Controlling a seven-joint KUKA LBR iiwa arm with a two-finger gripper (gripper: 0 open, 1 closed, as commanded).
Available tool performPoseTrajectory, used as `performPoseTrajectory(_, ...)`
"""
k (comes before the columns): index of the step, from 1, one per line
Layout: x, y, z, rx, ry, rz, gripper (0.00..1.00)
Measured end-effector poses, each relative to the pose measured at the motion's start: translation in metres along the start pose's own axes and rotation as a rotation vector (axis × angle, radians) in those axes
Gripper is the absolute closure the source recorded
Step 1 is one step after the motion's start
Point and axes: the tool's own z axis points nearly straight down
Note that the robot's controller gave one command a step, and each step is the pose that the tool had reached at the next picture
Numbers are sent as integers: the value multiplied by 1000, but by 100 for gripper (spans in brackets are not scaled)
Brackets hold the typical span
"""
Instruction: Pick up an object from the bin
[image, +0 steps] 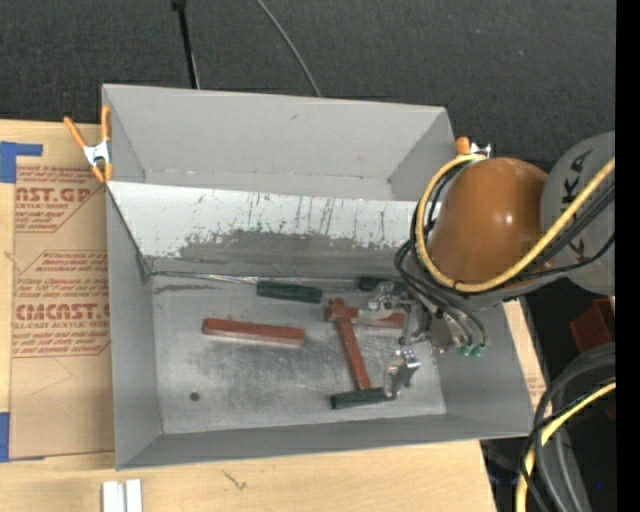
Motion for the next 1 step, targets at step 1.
performPoseTrajectory(1,-5,-18,61,1,-8,-14,0)
